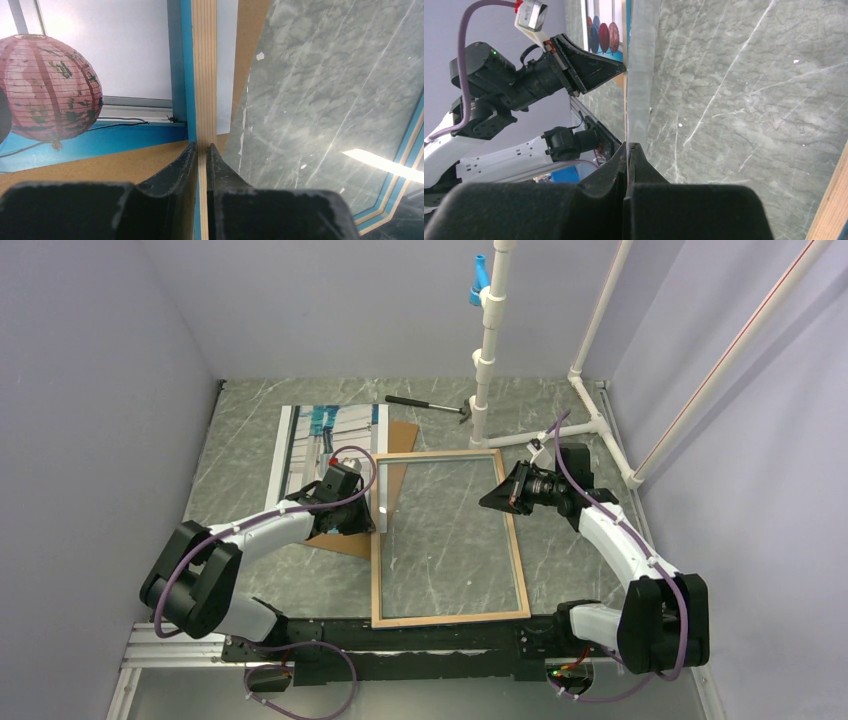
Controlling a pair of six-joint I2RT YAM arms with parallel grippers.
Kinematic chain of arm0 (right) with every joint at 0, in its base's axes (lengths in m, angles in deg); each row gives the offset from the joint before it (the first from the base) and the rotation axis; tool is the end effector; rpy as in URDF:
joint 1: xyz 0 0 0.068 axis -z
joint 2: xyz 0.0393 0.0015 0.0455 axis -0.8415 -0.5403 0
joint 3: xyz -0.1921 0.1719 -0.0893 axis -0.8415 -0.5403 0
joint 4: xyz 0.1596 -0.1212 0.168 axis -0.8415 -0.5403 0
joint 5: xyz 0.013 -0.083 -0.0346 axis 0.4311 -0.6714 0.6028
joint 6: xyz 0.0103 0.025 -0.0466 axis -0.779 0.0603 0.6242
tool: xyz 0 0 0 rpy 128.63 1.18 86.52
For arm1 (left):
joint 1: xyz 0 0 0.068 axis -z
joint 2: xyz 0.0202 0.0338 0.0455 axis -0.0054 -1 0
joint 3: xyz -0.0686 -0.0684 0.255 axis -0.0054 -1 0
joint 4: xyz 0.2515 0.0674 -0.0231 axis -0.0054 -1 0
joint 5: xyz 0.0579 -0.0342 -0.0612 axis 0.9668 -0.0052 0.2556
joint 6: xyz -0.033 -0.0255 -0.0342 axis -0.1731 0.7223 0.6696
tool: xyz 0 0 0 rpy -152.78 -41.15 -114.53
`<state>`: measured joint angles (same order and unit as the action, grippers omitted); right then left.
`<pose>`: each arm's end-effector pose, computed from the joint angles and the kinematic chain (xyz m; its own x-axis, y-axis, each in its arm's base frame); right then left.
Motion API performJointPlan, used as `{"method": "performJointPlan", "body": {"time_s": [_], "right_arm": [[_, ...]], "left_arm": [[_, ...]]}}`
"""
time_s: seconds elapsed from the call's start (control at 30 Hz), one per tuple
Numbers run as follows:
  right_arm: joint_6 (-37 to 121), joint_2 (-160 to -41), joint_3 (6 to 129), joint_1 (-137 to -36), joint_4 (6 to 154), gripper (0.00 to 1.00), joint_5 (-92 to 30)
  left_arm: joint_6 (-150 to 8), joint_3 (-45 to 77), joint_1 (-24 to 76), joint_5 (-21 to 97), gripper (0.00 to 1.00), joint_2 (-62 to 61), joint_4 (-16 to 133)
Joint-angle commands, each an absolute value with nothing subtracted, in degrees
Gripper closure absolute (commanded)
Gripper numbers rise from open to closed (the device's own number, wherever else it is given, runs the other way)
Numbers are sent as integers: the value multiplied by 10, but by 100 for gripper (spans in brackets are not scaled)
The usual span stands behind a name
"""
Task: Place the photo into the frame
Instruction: Place the photo frame item in the photo frame.
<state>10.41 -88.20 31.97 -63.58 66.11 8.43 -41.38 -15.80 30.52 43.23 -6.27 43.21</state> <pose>0.2347 0.0520 0.2289 -0.9081 0.3281 -0.2602 -0.0504 0.5313 0.8457 0.2296 -0.1391 0.1700 -0.8772 -0.2414 -0.4150 -0.0522 0.9072 -0.4174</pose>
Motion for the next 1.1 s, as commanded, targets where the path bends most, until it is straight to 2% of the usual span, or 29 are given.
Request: {"method": "performJointPlan", "body": {"time_s": [0.0,0.4,1.07], "right_arm": [[73,-868,347,-640,700,100,126],[20,-868,335,-641,757,100,151],[58,-896,287,-641,758,100,146]], "left_arm": [[-428,-158,308,456,86,-85,407],[-429,-153,310,457,87,-90,404],[-430,-148,312,459,88,-97,398]]}}
